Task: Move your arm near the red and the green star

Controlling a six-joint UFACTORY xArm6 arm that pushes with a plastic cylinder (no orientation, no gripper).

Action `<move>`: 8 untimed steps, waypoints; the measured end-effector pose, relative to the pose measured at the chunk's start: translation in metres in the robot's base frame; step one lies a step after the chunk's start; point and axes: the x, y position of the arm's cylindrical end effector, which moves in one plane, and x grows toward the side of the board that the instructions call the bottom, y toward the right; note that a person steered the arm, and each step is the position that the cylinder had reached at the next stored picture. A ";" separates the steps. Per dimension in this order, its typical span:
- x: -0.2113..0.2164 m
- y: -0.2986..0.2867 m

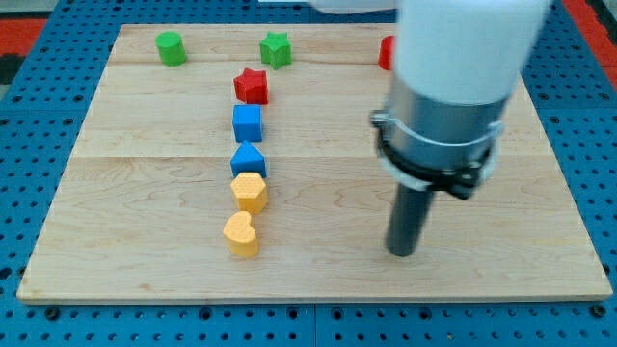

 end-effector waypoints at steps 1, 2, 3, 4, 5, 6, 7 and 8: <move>-0.007 0.027; -0.032 0.042; -0.034 0.043; -0.041 0.043; -0.054 0.034; -0.099 0.030; -0.151 -0.007; -0.193 -0.062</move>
